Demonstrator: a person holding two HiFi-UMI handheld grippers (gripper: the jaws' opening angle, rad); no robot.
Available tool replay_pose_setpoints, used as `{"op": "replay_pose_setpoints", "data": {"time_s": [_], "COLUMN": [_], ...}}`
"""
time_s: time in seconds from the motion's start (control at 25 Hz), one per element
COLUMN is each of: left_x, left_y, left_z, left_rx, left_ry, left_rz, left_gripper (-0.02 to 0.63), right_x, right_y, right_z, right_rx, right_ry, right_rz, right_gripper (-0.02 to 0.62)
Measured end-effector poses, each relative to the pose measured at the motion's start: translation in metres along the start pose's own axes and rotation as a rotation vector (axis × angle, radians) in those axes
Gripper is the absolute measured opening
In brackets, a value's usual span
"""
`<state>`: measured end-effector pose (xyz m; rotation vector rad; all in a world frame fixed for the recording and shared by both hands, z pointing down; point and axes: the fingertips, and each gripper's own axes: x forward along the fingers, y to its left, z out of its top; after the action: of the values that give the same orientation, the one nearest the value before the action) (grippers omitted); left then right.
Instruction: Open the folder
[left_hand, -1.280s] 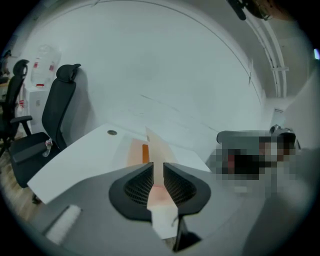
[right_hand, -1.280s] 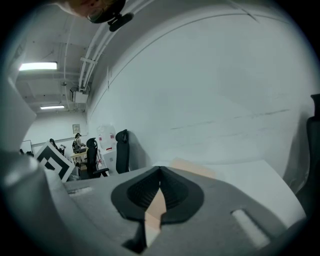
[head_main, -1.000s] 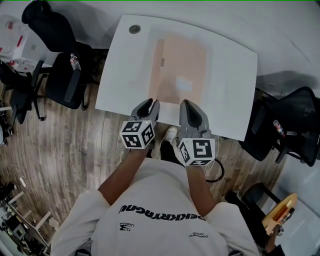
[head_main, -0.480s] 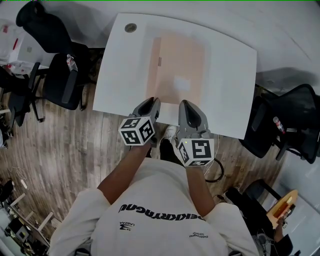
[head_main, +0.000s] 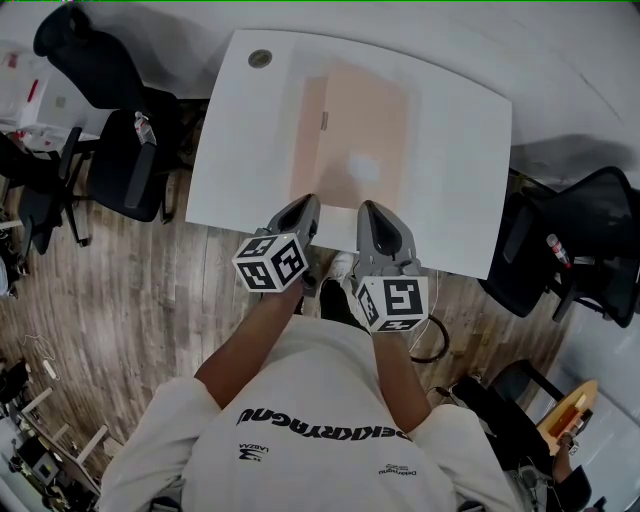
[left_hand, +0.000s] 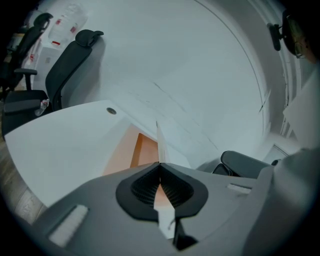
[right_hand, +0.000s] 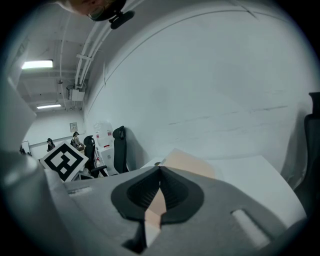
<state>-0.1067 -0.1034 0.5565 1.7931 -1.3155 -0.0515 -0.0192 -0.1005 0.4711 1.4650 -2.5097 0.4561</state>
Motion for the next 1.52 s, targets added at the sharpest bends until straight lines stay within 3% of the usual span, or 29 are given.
{"op": "replay_pose_setpoints", "data": {"time_s": [1.08, 1.52], "left_x": [0.001, 0.009], "left_y": [-0.082, -0.117], "left_z": [0.004, -0.003], "left_rx": [0.037, 0.096], "left_ry": [0.042, 0.085], "left_rz": [-0.118, -0.165], "left_gripper": [0.0, 0.0], "right_x": [-0.03, -0.043], "right_y": [-0.034, -0.051], "right_z": [-0.001, -0.006], "right_rx": [-0.008, -0.028], "right_ry": [-0.018, -0.025], "right_rz": [-0.034, -0.053], "right_gripper": [0.003, 0.006]}}
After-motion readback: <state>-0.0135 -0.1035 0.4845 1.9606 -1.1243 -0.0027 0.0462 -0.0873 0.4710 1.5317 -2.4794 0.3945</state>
